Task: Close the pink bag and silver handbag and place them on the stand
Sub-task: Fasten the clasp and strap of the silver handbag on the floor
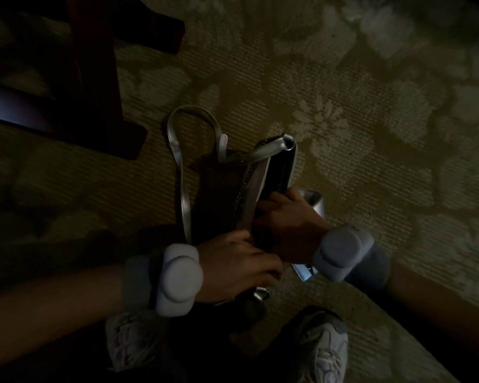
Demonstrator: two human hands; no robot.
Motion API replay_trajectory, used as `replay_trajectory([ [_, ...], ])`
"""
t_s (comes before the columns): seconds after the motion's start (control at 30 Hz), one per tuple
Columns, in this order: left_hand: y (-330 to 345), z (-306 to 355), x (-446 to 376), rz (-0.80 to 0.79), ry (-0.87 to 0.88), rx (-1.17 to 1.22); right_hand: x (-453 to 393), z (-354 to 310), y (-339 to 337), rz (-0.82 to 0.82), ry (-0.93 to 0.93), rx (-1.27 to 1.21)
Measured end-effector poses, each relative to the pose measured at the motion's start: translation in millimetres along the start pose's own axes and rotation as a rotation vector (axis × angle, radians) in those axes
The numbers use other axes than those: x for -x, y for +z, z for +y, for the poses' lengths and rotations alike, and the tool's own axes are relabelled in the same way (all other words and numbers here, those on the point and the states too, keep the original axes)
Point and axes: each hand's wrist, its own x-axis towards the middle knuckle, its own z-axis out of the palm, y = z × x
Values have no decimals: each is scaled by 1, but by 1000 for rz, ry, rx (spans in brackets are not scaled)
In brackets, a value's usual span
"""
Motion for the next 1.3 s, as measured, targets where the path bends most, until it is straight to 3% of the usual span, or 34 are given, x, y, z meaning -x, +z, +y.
replay_trajectory([
  [0.2, -4, 4, -1, -23, -192, 20, -1, -5, 7, 17, 51, 73],
  [0.43, -4, 7, -2, 13, -174, 59, 0, -6, 13, 175, 115, 134],
  [0.57, -2, 8, -5, -90, -264, 95, -1, -5, 17, 252, 125, 159],
  [0.93, 0, 11, -14, -36, -249, 145, -19, 34, -15, 200, 399, -142],
  [1.1, 0, 7, -10, -5, -230, 178, -30, 44, -24, 301, 338, -37],
  [1.3, -6, 7, -17, 90, -211, 218, -39, 52, -26, 302, 351, -25],
])
